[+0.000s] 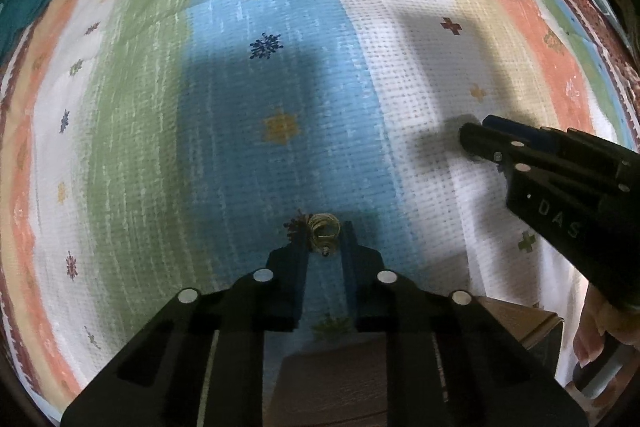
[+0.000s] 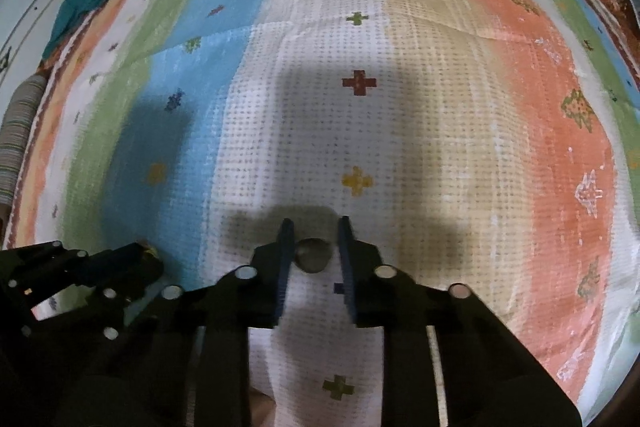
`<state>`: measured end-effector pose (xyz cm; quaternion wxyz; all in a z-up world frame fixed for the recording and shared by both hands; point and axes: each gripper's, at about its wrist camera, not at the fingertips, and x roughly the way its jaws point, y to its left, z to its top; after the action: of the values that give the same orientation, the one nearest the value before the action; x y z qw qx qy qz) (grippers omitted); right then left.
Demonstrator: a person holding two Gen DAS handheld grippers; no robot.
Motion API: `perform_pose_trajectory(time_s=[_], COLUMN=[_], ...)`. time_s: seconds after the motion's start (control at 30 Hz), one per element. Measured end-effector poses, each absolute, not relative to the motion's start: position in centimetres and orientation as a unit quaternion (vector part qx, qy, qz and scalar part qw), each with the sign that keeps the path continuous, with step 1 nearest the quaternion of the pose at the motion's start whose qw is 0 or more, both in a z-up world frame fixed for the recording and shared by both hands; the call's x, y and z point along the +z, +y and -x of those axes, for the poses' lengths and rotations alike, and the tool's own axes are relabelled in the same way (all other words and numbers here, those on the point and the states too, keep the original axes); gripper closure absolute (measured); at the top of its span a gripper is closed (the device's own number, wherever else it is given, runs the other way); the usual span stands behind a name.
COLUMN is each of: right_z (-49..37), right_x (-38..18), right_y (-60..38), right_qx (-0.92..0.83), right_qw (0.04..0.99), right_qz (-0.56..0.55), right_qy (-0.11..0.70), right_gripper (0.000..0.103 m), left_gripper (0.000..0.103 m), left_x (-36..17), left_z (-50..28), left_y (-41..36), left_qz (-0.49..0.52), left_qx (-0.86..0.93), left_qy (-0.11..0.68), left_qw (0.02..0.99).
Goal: Organize jewelry
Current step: 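Close the left gripper on the gold ring while the right closes on the silver ring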
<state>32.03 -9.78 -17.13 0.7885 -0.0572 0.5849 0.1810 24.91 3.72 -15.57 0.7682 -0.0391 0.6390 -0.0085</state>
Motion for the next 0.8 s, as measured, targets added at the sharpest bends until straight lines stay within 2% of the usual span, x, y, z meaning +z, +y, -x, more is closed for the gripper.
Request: perform_pose_trajectory(time_s=[0.5,0.8], right_z=[-31.2,-29.3], right_x=[-15.6,-13.7], right_y=[-9.9,-10.3], right_qx=[0.191,0.193], right_qw=[0.802,0.817], right_qz=[0.061,0.078], right_qy=[0.563,0.538], right_gripper=[0.083,0.083], left_gripper=[0.088,0.088], left_x=[-14.6,-12.0], left_z=[-24.7,-23.5], left_y=[4.8,4.9], left_qz=[0.047,0.060], left_qx=[-0.013,-0.004], left_qy=[0.625,0.601], left_qw=[0.779,0.797])
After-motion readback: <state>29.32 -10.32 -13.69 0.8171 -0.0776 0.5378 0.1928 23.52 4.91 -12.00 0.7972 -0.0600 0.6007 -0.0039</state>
